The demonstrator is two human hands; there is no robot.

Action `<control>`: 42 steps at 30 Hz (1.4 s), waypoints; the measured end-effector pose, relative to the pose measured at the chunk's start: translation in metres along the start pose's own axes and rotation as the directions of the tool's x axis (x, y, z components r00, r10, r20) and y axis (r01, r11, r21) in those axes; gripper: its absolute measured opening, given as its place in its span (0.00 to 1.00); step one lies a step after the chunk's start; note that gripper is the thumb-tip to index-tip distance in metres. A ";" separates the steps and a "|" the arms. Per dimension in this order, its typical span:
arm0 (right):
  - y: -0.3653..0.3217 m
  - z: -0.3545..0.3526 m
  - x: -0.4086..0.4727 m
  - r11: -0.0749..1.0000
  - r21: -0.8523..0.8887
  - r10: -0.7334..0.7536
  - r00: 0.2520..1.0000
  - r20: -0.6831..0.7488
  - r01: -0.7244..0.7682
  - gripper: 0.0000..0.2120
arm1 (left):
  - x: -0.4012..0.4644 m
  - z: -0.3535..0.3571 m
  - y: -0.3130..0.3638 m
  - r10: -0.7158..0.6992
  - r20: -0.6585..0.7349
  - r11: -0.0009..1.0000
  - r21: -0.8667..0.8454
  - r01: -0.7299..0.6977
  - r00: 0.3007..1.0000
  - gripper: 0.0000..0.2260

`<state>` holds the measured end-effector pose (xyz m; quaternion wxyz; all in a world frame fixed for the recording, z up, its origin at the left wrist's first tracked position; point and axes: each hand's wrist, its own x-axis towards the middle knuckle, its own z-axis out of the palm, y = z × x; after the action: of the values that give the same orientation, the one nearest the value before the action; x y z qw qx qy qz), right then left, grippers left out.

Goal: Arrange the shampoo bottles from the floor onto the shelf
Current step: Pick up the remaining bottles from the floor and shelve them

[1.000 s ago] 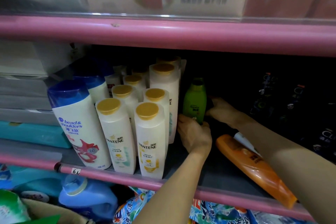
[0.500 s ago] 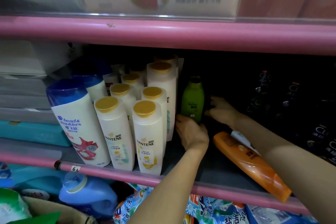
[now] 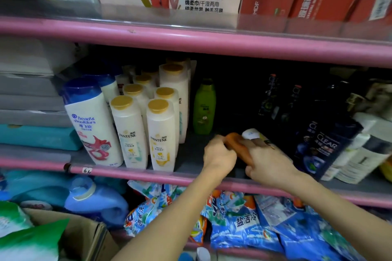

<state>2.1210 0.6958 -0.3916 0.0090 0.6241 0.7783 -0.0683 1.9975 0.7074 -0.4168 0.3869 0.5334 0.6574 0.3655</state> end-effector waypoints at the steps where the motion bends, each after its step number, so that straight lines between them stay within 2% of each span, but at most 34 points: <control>1: 0.002 0.001 -0.003 0.999 -0.038 0.010 1.000 -0.011 -0.011 0.41 | -0.005 -0.001 0.000 0.031 0.035 0.999 0.028 -0.032 0.999 0.16; 4: 0.003 0.002 -0.005 0.988 -0.148 0.024 0.999 -0.049 -0.031 0.41 | -0.022 -0.003 -0.001 0.096 0.111 0.991 0.086 -0.106 0.989 0.18; 7: 0.000 0.004 -0.006 0.987 -0.161 0.000 0.995 -0.102 -0.017 0.35 | -0.033 -0.008 -0.009 0.155 0.160 0.961 0.203 -0.186 0.975 0.21; 10: 0.000 -0.002 -0.005 0.994 0.104 0.051 0.997 -0.063 -0.044 0.29 | -0.037 -0.015 -0.018 0.185 0.177 0.933 0.277 -0.229 0.967 0.25; 12: -0.002 -0.008 -0.006 0.902 0.428 0.086 0.995 -0.041 -0.061 0.31 | -0.041 -0.021 -0.021 0.201 0.170 0.924 0.294 -0.245 0.965 0.27; 14: -0.004 -0.013 -0.009 0.651 0.747 0.153 0.987 0.049 -0.137 0.32 | -0.045 -0.027 -0.025 0.231 0.167 0.917 0.292 -0.272 0.958 0.30; 16: -0.007 -0.020 -0.015 0.346 0.896 0.167 0.958 0.234 -0.279 0.30 | -0.051 -0.031 -0.027 0.275 0.166 0.913 0.262 -0.311 0.947 0.34; 19: -0.010 -0.032 -0.029 -0.176 0.860 -0.003 0.874 0.486 -0.479 0.28 | -0.059 -0.036 -0.031 0.360 0.151 0.879 0.275 -0.389 0.921 0.36; 20: -0.012 -0.036 -0.035 -0.295 0.804 -0.078 0.851 0.519 -0.517 0.29 | -0.062 -0.038 -0.031 0.398 0.129 0.855 0.307 -0.418 0.908 0.34; 22: -0.018 -0.043 -0.049 -0.422 0.702 -0.193 0.813 0.549 -0.574 0.31 | -0.068 -0.045 -0.031 0.487 0.043 0.808 0.357 -0.469 0.872 0.29; 25: -0.030 -0.055 -0.069 -0.463 0.664 -0.273 0.807 0.523 -0.587 0.27 | -0.076 -0.062 -0.023 0.572 -0.012 0.769 0.357 -0.531 0.820 0.19; 27: -0.038 -0.060 -0.079 -0.459 0.682 -0.273 0.821 0.502 -0.570 0.25 | -0.083 -0.074 -0.020 0.534 0.058 0.805 0.270 -0.529 0.843 0.16; 31: -0.047 -0.066 -0.095 -0.440 0.733 -0.281 0.855 0.436 -0.518 0.30 | -0.103 -0.089 -0.018 0.335 0.286 0.938 -0.008 -0.347 0.898 0.15; 35: -0.050 -0.071 -0.107 -0.473 0.735 -0.307 0.872 0.380 -0.487 0.39 | -0.117 -0.092 -0.018 0.204 0.358 0.979 -0.070 -0.192 0.911 0.14; 38: -0.057 -0.072 -0.112 -0.441 0.781 -0.234 0.897 0.375 -0.442 0.39 | -0.122 -0.093 -0.018 0.165 0.369 0.986 -0.087 -0.143 0.915 0.16; 42: -0.065 -0.071 -0.112 -0.426 0.821 -0.131 0.923 0.361 -0.381 0.31 | -0.127 -0.095 -0.017 0.149 0.373 0.988 -0.095 -0.122 0.916 0.17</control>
<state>2.0874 0.5812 -0.3036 -0.3891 0.4124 0.2651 -0.7799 1.9221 0.5731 -0.3755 0.4986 0.6245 0.5185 0.3043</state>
